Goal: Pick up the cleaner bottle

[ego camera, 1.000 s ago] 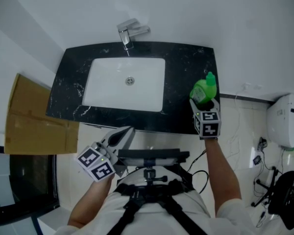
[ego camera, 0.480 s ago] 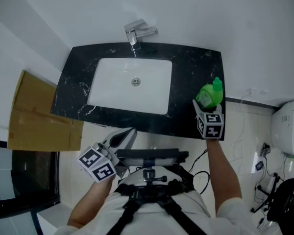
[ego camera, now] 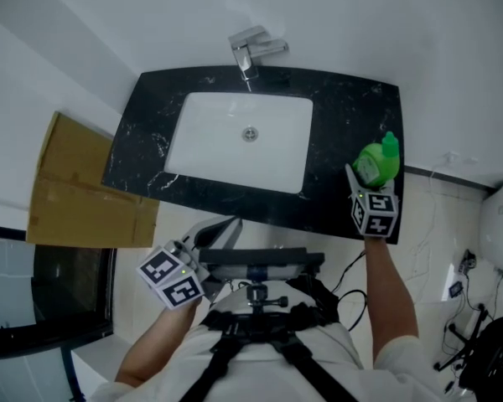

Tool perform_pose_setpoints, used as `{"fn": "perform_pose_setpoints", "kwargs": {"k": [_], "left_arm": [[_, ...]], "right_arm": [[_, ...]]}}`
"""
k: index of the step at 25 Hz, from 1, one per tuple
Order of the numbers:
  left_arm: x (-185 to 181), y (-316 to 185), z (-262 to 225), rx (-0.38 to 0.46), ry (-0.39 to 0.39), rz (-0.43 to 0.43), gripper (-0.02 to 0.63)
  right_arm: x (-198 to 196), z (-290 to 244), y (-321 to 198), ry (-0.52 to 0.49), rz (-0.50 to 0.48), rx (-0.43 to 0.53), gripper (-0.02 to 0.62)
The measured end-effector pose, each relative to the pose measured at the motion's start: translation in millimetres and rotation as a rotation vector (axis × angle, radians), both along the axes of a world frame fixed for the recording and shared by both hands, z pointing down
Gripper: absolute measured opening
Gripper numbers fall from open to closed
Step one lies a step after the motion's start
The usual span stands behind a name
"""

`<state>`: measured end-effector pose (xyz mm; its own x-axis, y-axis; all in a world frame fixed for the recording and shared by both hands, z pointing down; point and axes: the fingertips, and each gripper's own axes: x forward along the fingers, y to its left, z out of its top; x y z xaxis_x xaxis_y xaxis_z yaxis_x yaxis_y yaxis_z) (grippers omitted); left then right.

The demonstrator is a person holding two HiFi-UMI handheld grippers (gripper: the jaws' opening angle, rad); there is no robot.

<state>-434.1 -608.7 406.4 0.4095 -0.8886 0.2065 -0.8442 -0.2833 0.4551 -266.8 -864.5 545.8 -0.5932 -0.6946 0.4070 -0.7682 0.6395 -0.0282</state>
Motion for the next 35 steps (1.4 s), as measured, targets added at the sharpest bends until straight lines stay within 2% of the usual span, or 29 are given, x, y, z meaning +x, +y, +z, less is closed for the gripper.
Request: {"fn": "perform_pose_setpoints", "kwargs": {"k": [19,24,35], "left_arm": [[12.6,-1.3,6.0,-0.013,0.022,0.022,-0.006],[12.2,1.0,6.0,-0.015,0.019,0.02,-0.006],[15.2,3.8,7.6,-0.025,0.014,0.033,-0.005]], "right_arm": [[1.2,1.5,-3.3,0.005,0.034,-0.006,0.275],[2.8,3.0,-3.9,0.026,0.023,-0.006,0.209],[5.2,2.3,-6.6,0.028,0.048,-0.002,0.193]]}}
